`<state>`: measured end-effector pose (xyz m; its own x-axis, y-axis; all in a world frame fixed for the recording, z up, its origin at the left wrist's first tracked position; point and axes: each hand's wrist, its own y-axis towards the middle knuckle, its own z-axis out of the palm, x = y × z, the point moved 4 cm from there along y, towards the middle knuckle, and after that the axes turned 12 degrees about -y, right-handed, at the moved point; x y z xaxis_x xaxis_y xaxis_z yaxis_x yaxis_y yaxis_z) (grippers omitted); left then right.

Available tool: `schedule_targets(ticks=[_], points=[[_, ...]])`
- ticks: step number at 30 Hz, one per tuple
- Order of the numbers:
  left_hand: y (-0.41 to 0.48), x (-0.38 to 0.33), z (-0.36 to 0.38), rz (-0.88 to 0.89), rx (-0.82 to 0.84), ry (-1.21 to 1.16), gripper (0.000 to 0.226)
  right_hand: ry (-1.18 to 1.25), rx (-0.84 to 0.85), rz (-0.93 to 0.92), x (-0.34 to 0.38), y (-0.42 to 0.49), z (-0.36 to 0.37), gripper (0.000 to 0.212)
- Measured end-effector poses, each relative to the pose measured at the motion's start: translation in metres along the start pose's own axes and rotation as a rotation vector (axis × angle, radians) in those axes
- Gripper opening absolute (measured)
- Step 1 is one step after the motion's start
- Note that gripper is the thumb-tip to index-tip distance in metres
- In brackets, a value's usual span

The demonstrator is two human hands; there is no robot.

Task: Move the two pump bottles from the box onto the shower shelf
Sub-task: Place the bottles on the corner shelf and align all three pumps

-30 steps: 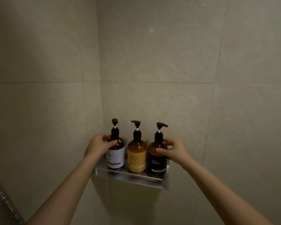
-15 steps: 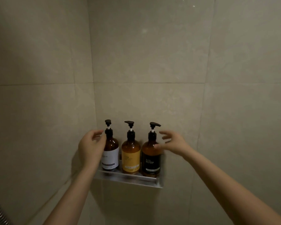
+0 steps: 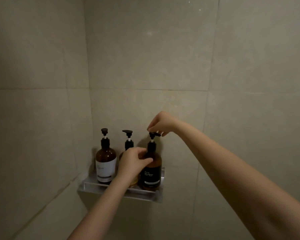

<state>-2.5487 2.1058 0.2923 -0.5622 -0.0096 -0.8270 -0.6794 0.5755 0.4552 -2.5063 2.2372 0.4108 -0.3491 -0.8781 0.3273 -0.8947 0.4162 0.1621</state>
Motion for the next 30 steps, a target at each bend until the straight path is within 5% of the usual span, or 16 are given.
schedule_targets(ticks=[16,23,30], points=[[0.001,0.004,0.001,0.024,-0.015,0.156,0.044,0.325,-0.029,0.258,-0.019,-0.001,0.015,0.032],[0.005,0.003,-0.003,0.044,0.003,0.154,0.037,0.517,0.111,0.301,-0.021,-0.007,0.019,0.021],[0.004,0.005,-0.002,0.045,-0.005,0.160,0.036,0.603,0.007,0.371,-0.024,-0.006,0.029,0.026]])
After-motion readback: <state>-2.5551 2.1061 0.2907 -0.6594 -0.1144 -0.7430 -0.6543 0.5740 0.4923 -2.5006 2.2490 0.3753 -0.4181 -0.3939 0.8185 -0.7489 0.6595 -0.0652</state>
